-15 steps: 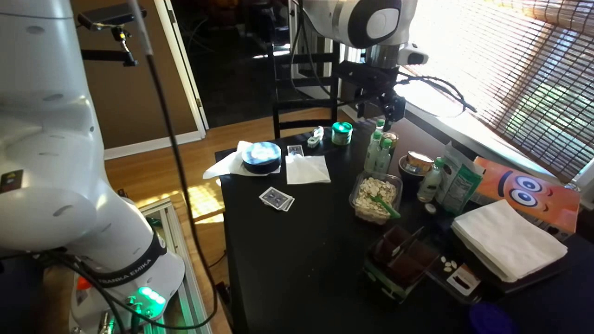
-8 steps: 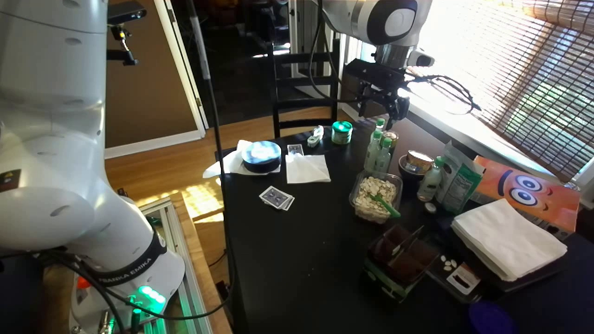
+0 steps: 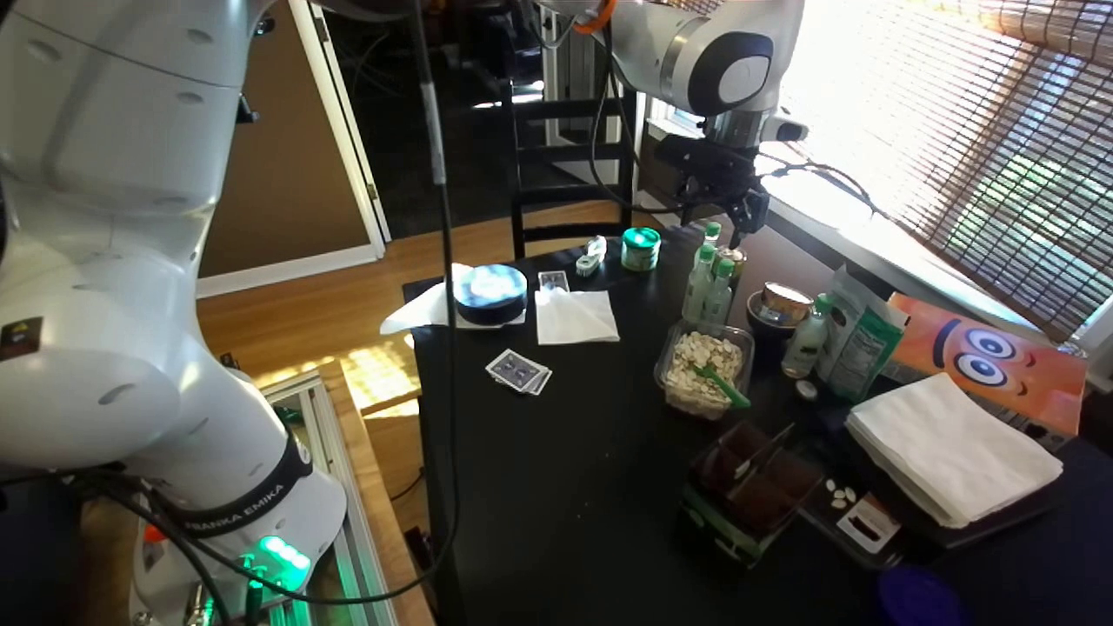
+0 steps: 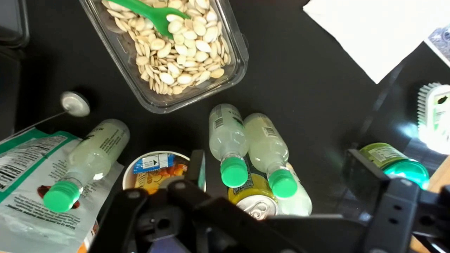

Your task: Put one of the bottles in the package on the right

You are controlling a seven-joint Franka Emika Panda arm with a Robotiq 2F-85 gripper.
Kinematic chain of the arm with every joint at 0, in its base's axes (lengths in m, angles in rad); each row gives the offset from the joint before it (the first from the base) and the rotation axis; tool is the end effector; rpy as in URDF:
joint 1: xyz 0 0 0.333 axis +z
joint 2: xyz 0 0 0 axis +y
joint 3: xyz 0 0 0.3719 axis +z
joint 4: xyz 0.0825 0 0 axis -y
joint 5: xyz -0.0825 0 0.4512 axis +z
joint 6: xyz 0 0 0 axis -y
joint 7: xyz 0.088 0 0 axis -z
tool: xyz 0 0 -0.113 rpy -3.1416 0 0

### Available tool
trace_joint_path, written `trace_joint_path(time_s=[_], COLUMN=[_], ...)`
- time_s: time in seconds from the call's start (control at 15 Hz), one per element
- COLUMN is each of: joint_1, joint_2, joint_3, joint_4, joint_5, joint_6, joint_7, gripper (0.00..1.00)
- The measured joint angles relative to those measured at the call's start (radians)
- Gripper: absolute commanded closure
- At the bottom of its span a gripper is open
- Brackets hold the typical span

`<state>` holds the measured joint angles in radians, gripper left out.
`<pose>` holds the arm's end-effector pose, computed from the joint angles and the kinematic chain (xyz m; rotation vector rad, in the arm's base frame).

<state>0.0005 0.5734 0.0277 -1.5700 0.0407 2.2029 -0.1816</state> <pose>0.7893 0.0206 0.3182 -3.0836 -0.2811 -0.0978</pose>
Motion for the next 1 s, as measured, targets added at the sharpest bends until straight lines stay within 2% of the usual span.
trace_joint_path(time_s=[0.4, 0.67, 1.0], joint_1=[0.016, 0.018, 0.017], joint_2=[0.162, 0.234, 0.31], joint_3=[-0.024, -0.043, -0.052], joint_4=[0.165, 0.251, 0.334], joint_5=[-0.049, -0.068, -0.069], joint_6=[0.001, 0.0, -0.012], joint_7=[0.068, 0.088, 0.091], gripper=[0.0, 0.06, 0.08])
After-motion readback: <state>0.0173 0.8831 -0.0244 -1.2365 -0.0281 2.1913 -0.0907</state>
